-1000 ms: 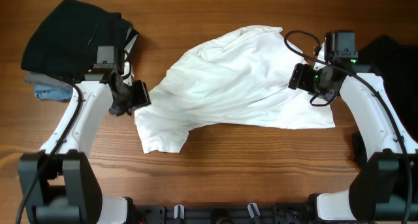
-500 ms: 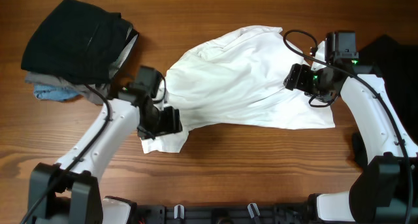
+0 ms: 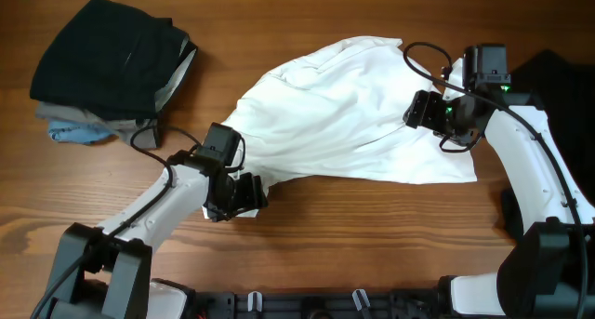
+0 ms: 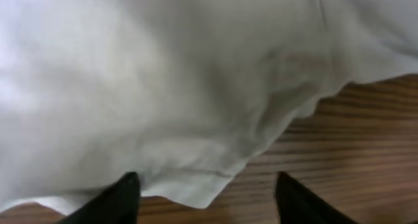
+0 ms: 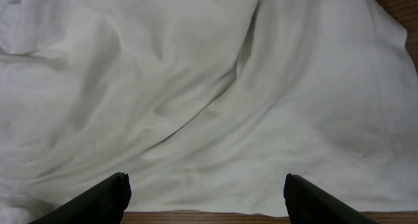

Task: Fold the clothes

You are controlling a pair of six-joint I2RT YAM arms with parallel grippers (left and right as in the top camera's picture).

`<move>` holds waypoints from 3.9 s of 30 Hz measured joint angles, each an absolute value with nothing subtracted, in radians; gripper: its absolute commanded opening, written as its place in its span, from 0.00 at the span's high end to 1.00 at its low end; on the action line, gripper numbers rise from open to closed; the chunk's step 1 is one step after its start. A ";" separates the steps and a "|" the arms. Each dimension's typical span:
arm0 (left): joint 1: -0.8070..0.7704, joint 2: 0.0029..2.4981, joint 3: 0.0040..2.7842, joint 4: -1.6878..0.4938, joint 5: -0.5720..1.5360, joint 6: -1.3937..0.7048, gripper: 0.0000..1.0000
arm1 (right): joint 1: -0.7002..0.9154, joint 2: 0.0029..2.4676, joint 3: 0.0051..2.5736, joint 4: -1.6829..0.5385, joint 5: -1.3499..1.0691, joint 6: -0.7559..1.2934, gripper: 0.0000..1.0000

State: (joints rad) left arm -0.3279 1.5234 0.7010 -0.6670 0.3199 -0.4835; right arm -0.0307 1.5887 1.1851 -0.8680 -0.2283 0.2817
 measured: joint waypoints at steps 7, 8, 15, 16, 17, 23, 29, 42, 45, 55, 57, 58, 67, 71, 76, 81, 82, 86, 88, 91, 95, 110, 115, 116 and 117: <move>-0.326 1.553 0.694 -0.579 0.334 -0.525 0.94 | -0.031 1.589 1.185 -0.867 -0.228 0.282 0.20; -0.326 1.557 0.693 -0.569 0.335 -0.524 0.96 | -0.031 1.589 1.185 -0.867 -0.228 0.282 0.20; -0.319 1.567 0.696 -0.574 0.342 -0.519 0.96 | -0.031 1.589 1.185 -0.878 -0.220 0.293 0.15; -0.316 1.567 0.701 -0.606 0.339 -0.513 0.96 | -0.031 1.588 1.185 -0.883 -0.215 0.303 0.15; -0.303 1.567 0.712 -0.654 0.334 -0.506 0.96 | -0.032 1.589 1.185 -0.891 -0.204 0.313 0.15; -0.186 1.502 0.822 -0.866 0.281 -0.459 0.96 | -0.115 1.588 1.184 -0.970 -0.170 0.381 0.17; -0.094 1.346 0.883 -0.878 0.248 -0.424 0.96 | -0.203 1.584 1.119 -1.001 -0.148 0.405 0.33; -0.068 1.251 0.884 -0.865 0.205 -0.416 0.96 | -0.202 1.584 0.848 -0.920 -0.150 0.416 0.29; -0.067 1.251 0.884 -0.865 0.195 -0.415 0.96 | -0.202 1.584 0.796 -0.830 -0.154 0.419 0.30; -0.066 1.251 0.884 -0.865 0.187 -0.412 0.96 | -0.202 1.578 0.768 -0.677 -0.162 0.447 0.78; -0.066 1.251 0.884 -0.865 0.187 -0.412 0.96 | -0.202 1.578 0.765 -0.659 -0.168 0.440 0.86; -0.066 1.251 0.884 -0.865 0.186 -0.412 0.96 | -0.202 1.578 0.761 -0.643 -0.173 0.438 0.89; -0.066 1.251 0.884 -0.865 0.183 -0.411 0.96 | -0.202 1.575 0.794 -0.690 -0.241 0.325 0.69; -0.066 1.251 0.884 -0.857 0.179 -0.406 0.96 | -0.202 1.547 0.831 -0.729 -0.249 0.314 0.34; -0.066 1.251 0.884 -0.850 0.179 -0.401 0.96 | -0.202 1.530 0.849 -0.754 -0.255 0.316 0.36; -0.066 1.251 0.884 -0.848 0.179 -0.401 0.96 | -0.202 1.529 0.791 -0.748 -0.255 0.352 0.57; -0.066 1.251 0.884 -0.849 0.179 -0.401 0.96 | -0.202 1.528 0.769 -0.742 -0.255 0.360 0.57; -0.066 1.251 0.884 -0.848 0.177 -0.399 0.96 | -0.205 1.507 0.682 -0.629 -0.258 0.424 0.54; -0.066 1.251 0.884 -0.848 0.176 -0.397 0.96 | -0.205 1.495 0.668 -0.611 -0.262 0.442 0.54; -0.066 1.251 0.884 -0.849 0.176 -0.397 0.96 | -0.205 1.488 0.662 -0.600 -0.265 0.458 0.52; -0.066 1.251 0.884 -0.849 0.176 -0.394 0.96 | -0.205 1.487 0.664 -0.607 -0.270 0.463 0.48; -0.066 1.251 0.884 -0.849 0.176 -0.393 0.96 | -0.205 1.486 0.728 -0.737 -0.296 0.353 0.41; -0.066 1.251 0.884 -0.848 0.176 -0.393 0.96 | -0.205 1.486 0.664 -0.709 -0.294 0.381 0.44; -0.066 1.251 0.884 -0.849 0.175 -0.393 0.96 | -0.207 1.478 0.657 -0.697 -0.299 0.390 0.45; -0.066 1.251 0.884 -0.848 0.176 -0.393 0.96 | -0.207 1.459 0.633 -0.627 -0.302 0.400 0.48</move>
